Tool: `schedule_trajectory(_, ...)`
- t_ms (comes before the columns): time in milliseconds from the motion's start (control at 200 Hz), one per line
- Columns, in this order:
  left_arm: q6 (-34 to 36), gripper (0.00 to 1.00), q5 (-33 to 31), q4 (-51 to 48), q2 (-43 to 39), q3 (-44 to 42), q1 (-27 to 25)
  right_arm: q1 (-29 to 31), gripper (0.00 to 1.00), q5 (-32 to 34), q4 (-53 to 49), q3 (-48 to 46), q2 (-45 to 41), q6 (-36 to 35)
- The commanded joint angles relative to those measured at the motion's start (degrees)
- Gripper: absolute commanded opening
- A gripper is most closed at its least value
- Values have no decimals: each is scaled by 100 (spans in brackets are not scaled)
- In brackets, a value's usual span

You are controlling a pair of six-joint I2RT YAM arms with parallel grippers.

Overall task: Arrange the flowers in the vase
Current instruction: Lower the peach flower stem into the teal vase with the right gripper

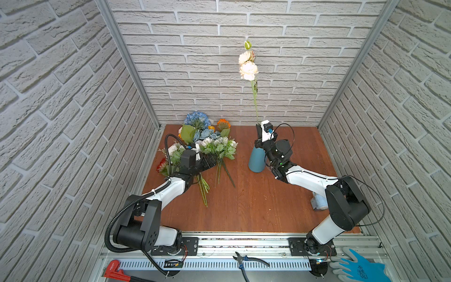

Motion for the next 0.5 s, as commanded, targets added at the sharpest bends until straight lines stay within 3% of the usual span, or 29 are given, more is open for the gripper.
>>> schedule_trajectory(0,83,98,-27,230,35,97,-85,-20,6,130,919,-355,-200,236)
schedule_trajectory(350,114,98,-87,206,59,427,-432,118,6,154,1719,-1421,-174,589)
schedule_trajectory(495,127,98,-87,160,130,525,-510,249,10,272,1913,-1736,-154,538)
